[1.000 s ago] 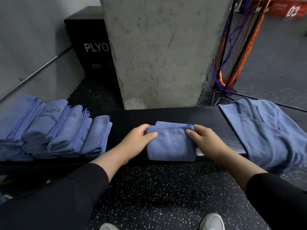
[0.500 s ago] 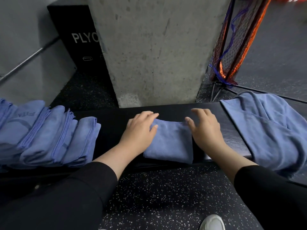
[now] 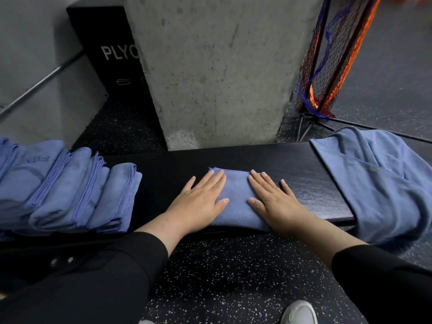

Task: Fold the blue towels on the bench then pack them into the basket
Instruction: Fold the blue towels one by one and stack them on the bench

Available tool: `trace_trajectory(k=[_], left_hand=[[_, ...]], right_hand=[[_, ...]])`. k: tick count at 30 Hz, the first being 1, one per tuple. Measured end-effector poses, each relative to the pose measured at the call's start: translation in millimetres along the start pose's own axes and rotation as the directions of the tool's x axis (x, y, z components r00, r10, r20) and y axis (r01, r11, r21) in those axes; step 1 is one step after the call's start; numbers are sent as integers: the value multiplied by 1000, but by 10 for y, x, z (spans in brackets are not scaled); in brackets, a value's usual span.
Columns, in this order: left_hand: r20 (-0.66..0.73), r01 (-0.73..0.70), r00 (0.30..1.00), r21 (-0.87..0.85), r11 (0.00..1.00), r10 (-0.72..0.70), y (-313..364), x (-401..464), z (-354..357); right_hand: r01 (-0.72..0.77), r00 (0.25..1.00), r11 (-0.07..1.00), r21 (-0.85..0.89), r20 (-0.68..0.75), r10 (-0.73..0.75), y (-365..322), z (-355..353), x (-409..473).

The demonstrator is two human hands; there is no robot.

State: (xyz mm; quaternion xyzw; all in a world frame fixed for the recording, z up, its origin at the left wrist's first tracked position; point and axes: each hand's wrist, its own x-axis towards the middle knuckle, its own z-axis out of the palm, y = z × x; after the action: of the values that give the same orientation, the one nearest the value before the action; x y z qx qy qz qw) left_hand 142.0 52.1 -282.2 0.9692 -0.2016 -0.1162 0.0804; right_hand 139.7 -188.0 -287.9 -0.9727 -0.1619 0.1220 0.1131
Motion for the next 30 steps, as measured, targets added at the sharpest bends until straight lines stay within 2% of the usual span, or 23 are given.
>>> trace_trajectory(k=[2,3,5,6,7,9,11,14,16,20,22,24,30], left_hand=[[-9,12,1000,0,1000,-12,-16,-36,9],[-25,15,1000,6,1000,-15,-31,-54,9],[-80,1,997,25,1000,1,-71,-101,-9],[-117,-23,993,30,999,26,-94,-130,-27],[-145,-55,988,20,998,58,-115,-161,-47],[-155,-122,981,-20,992,117,-146,-230,-88],[-127,-172,978,-29,985,167,-159,-282,-111],[-96,-199,975,3,980,198,-155,-325,-110],[-122,-204,972,0,979,202,-159,-342,-110],[-226,-237,950,-81,968,214,-153,-345,-139],[-226,-168,967,-217,962,118,-133,-359,-189],[-171,-76,985,-412,908,5,-128,-359,-229],[-171,18,970,-662,750,-174,-75,-251,-312]], right_hand=[[21,999,1000,13,-43,-20,12,-7,-36],[64,991,998,25,-121,-61,15,-15,-71],[219,939,975,22,-277,-205,14,-45,-158],[297,909,955,11,-310,-280,19,-43,-193],[356,890,934,0,-303,-339,28,-33,-229],[380,900,925,-34,-216,-378,37,-8,-279],[348,920,936,-45,-173,-350,47,35,-297],[326,914,945,19,-259,-311,5,14,-289],[283,916,957,63,-313,-251,-75,-71,-273],[180,967,957,228,-220,-129,-141,-248,-299],[181,978,944,278,-154,-142,-125,-312,-323],[179,982,941,286,-105,-155,-102,-339,-337],[79,983,905,419,-186,0,-89,-358,-258]])
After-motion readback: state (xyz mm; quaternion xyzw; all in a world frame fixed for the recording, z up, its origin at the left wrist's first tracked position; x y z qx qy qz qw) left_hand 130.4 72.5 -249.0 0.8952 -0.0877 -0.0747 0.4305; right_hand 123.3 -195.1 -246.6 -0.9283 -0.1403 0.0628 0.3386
